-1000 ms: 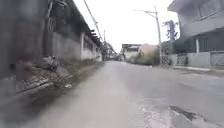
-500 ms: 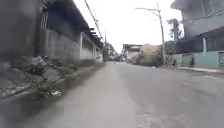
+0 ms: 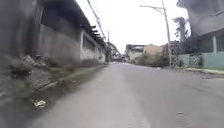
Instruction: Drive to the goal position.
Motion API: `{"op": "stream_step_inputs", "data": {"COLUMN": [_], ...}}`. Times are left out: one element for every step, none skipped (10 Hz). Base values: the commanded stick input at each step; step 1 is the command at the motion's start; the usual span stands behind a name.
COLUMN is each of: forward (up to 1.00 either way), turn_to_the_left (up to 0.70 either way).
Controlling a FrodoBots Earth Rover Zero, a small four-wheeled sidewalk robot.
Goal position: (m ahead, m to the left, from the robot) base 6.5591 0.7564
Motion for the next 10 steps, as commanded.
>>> {"op": "stream_step_inputs", "data": {"forward": [1.0,1.0,1.0,1.0,1.0,1.0,1.0,1.0,1.0,1.0], "turn_to_the_left": [-0.39,-0.24,0.0,0.0,0.0,0.0,0.0,-0.01,-0.02,-0.02]}}
